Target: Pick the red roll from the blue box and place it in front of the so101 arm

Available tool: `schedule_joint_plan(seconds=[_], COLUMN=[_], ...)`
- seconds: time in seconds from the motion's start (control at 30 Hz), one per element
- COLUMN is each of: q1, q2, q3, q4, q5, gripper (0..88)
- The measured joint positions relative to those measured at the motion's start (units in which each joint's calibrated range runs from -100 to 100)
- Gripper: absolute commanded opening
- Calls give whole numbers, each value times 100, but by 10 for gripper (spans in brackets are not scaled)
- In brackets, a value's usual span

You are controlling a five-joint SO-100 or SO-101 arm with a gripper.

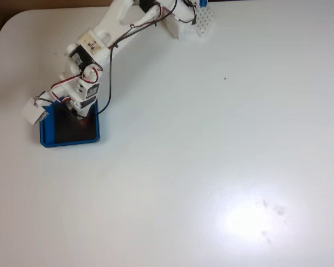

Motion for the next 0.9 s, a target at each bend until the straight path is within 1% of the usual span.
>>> schedule_joint_plan(seconds=[0.3, 0.47, 0.53, 0.7, 0.83, 0.9], q1=[0, 0, 0, -218, -416, -455], q2=[347, 347, 347, 347, 347, 347], q3=[-457, -457, -457, -457, -457, -457], q4=[41, 57, 66, 66, 107, 164], q5=[-284, -851, -1010, -1185, -1511, -1594], gripper=[141, 141, 141, 141, 141, 141])
